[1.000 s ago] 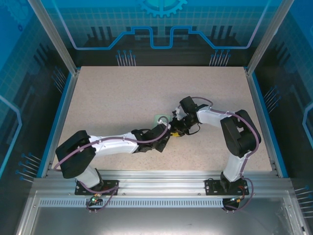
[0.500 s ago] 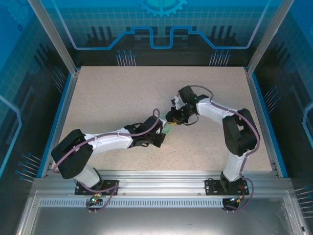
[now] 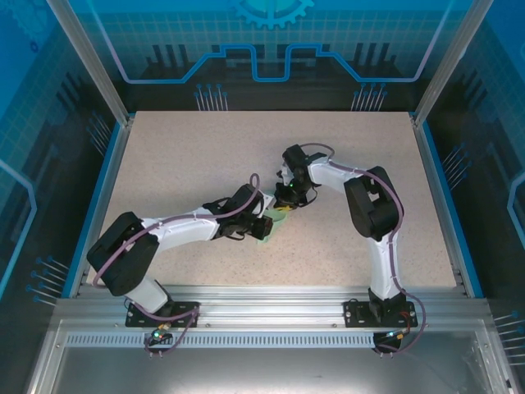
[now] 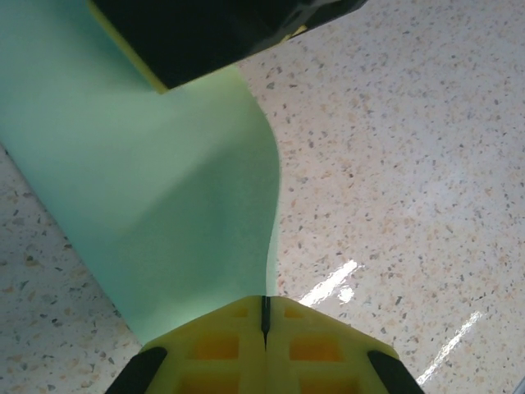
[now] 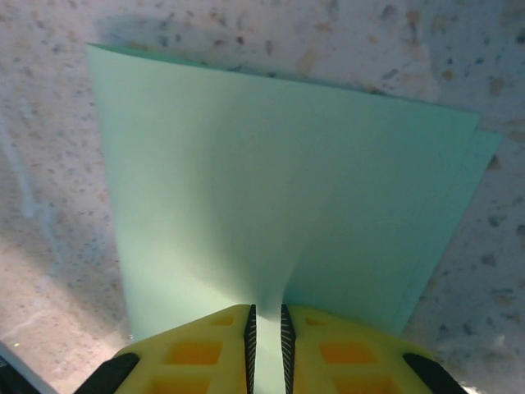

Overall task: Fold a paper plane with a square sheet of paper (pick it up from the middle)
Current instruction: Third fold the triangle at the center of the table.

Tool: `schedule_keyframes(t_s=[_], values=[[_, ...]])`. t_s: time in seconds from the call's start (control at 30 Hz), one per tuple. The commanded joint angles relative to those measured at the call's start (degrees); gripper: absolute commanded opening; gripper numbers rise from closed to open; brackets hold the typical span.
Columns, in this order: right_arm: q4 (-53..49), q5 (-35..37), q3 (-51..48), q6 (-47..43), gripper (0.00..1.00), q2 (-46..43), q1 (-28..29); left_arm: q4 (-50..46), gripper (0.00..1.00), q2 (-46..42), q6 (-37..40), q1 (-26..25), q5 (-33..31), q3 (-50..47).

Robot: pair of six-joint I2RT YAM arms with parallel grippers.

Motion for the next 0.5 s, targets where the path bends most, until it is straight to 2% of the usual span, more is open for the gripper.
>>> schedule_keyframes(t_s=[0.0, 0.47], values=[[-4.0, 1.8, 2.0, -2.6, 0.18, 1.4, 1.0, -0.1, 0.00, 2.0, 2.1, 1.8, 5.0, 1.3], [-7.1, 3.1, 5.0, -5.5, 0.19, 2.7, 1.0, -1.6, 0.00, 4.8, 4.0, 7.2, 10.8, 4.2]])
